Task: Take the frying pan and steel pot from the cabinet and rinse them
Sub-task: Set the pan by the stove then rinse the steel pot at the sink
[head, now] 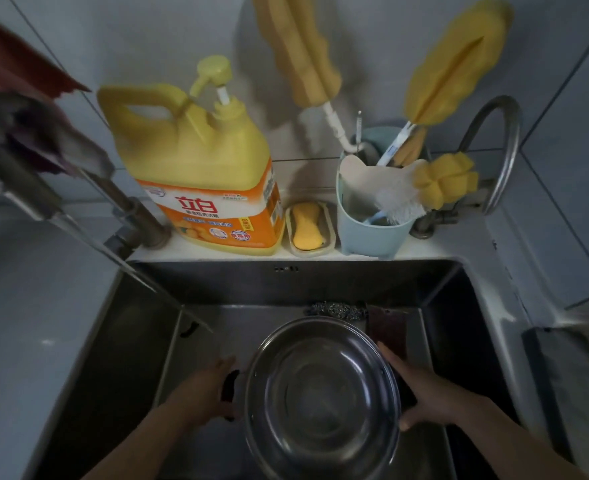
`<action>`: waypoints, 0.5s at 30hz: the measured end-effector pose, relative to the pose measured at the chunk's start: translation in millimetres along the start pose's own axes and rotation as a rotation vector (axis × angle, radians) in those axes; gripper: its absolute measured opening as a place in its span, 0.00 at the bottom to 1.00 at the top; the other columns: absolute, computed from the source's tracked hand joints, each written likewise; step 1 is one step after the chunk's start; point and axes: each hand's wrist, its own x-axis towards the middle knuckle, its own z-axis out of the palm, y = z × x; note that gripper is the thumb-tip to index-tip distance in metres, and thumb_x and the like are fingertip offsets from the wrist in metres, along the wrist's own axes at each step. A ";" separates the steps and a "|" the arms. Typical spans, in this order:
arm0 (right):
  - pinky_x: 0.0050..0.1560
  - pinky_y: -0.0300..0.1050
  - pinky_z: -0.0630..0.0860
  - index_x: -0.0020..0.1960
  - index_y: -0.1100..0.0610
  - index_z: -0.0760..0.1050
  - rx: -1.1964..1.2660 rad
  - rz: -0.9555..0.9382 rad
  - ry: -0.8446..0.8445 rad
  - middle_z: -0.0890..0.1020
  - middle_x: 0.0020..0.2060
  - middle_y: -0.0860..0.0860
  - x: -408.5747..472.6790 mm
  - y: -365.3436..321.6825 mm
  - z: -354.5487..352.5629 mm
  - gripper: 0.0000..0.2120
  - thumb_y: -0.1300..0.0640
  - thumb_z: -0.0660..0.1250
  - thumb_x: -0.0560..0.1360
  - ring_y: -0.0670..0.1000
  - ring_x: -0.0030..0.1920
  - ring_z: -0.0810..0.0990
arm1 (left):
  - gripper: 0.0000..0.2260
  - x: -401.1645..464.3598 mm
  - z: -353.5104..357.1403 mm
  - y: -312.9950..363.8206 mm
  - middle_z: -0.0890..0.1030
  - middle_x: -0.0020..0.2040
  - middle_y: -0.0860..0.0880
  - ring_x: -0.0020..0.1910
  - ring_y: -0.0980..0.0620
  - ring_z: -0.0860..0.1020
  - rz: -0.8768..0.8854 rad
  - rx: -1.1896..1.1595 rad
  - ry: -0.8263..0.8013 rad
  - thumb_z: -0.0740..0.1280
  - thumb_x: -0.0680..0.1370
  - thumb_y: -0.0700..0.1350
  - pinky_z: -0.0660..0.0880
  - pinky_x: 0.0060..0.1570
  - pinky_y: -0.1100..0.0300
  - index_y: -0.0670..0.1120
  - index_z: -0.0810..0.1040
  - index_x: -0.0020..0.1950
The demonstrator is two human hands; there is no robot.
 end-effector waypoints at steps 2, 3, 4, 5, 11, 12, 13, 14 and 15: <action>0.77 0.47 0.56 0.70 0.29 0.30 0.002 -0.005 -0.007 0.49 0.80 0.49 -1.7 -3.1 -1.3 0.65 0.50 0.81 0.60 0.48 0.78 0.52 | 0.25 -17.3 -10.9 -13.7 0.76 0.61 0.49 0.57 0.53 0.77 -0.084 -0.169 0.205 0.70 0.74 0.54 0.74 0.55 0.57 0.50 0.69 0.69; 0.77 0.45 0.55 0.71 0.32 0.30 0.004 -0.008 -0.009 0.49 0.80 0.50 -2.1 -3.8 -2.1 0.65 0.51 0.81 0.61 0.48 0.78 0.51 | 0.19 -26.3 -19.4 -19.6 0.78 0.57 0.49 0.53 0.52 0.78 -0.098 -0.262 0.376 0.69 0.76 0.51 0.75 0.50 0.57 0.50 0.73 0.65; 0.77 0.43 0.54 0.71 0.35 0.30 0.003 -0.014 -0.009 0.48 0.80 0.50 -2.2 -4.3 -2.8 0.64 0.52 0.81 0.61 0.48 0.78 0.50 | 0.16 -32.7 -30.3 -25.9 0.78 0.55 0.47 0.52 0.49 0.78 -0.115 -0.350 0.574 0.68 0.77 0.49 0.74 0.48 0.57 0.48 0.75 0.64; 0.76 0.41 0.53 0.72 0.37 0.30 0.000 -0.022 -0.006 0.48 0.80 0.51 -2.2 -5.0 -3.5 0.64 0.52 0.81 0.62 0.48 0.78 0.50 | 0.17 -39.1 -45.7 -28.6 0.78 0.56 0.44 0.54 0.46 0.78 -0.136 -0.422 0.769 0.67 0.77 0.48 0.74 0.49 0.54 0.46 0.74 0.65; 0.75 0.40 0.54 0.74 0.36 0.33 -0.010 -0.008 -0.009 0.51 0.79 0.50 -1.2 -4.2 -3.6 0.65 0.51 0.81 0.60 0.47 0.77 0.52 | 0.17 -53.1 -131.0 -11.3 0.75 0.62 0.45 0.58 0.46 0.76 -0.117 -0.730 1.149 0.59 0.81 0.51 0.74 0.57 0.43 0.49 0.67 0.69; 0.75 0.39 0.55 0.73 0.34 0.33 -0.006 -0.007 -0.009 0.52 0.79 0.50 -1.3 -3.7 -3.5 0.65 0.50 0.81 0.60 0.47 0.77 0.53 | 0.13 -52.6 -136.9 -4.6 0.77 0.56 0.46 0.53 0.46 0.77 -0.100 -0.735 1.156 0.58 0.82 0.49 0.75 0.54 0.44 0.49 0.70 0.65; 0.75 0.39 0.55 0.72 0.33 0.33 -0.008 -0.010 -0.008 0.52 0.79 0.51 -1.1 -3.0 -3.4 0.64 0.50 0.81 0.59 0.47 0.77 0.54 | 0.11 -51.7 -141.3 1.4 0.77 0.52 0.46 0.51 0.46 0.76 -0.095 -0.735 1.163 0.57 0.82 0.49 0.74 0.52 0.46 0.49 0.71 0.62; 0.75 0.39 0.55 0.72 0.32 0.33 -0.011 -0.010 -0.008 0.53 0.79 0.51 -1.1 -2.8 -3.1 0.64 0.49 0.81 0.59 0.48 0.77 0.54 | 0.10 -50.3 -144.2 6.6 0.77 0.52 0.47 0.52 0.46 0.76 -0.103 -0.739 1.170 0.56 0.82 0.48 0.73 0.54 0.47 0.49 0.72 0.61; 0.75 0.39 0.55 0.71 0.32 0.33 -0.012 -0.010 -0.010 0.52 0.79 0.52 -1.1 -2.7 -2.9 0.64 0.49 0.81 0.59 0.48 0.77 0.54 | 0.10 -49.0 -145.8 10.8 0.77 0.54 0.46 0.54 0.46 0.76 -0.121 -0.754 1.170 0.56 0.83 0.49 0.73 0.56 0.47 0.49 0.72 0.62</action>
